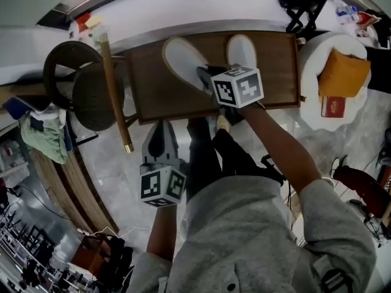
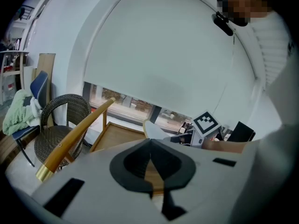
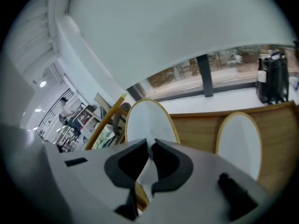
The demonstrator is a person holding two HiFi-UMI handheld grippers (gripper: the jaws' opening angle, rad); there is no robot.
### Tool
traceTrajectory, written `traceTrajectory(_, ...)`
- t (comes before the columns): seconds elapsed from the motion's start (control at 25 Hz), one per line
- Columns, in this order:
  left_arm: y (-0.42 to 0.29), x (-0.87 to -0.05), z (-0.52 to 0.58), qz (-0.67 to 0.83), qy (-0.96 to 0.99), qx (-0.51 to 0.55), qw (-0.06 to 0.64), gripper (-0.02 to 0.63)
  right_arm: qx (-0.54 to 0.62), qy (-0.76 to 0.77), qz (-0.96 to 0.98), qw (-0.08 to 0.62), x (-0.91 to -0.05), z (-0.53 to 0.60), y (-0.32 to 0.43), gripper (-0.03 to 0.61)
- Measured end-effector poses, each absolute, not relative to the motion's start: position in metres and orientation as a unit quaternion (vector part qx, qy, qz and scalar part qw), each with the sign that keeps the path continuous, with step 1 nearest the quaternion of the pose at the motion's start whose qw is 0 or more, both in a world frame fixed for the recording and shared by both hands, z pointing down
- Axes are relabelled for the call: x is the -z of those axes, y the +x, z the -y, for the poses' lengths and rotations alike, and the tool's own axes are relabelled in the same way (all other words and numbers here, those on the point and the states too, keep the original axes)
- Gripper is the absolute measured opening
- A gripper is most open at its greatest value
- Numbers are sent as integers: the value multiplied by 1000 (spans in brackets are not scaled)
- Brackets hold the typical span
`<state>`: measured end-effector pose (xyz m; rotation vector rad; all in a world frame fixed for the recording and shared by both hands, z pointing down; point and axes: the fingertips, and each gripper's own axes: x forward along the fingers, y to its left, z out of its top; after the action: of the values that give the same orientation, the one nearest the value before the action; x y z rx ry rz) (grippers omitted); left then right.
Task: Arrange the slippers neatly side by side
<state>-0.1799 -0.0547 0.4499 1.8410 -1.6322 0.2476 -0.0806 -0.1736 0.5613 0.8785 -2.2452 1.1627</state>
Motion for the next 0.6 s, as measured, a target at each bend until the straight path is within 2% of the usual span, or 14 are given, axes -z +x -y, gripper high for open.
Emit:
traceTrajectory(0.2, -161, -445, 46, 612, 714, -102, 324, 14, -476, 441, 732, 209, -581, 169, -37, 41)
traceTrajectory(0.6, -141, -440, 35, 608, 718, -115, 319, 14, -567, 535, 611, 137, -615, 160, -5, 40)
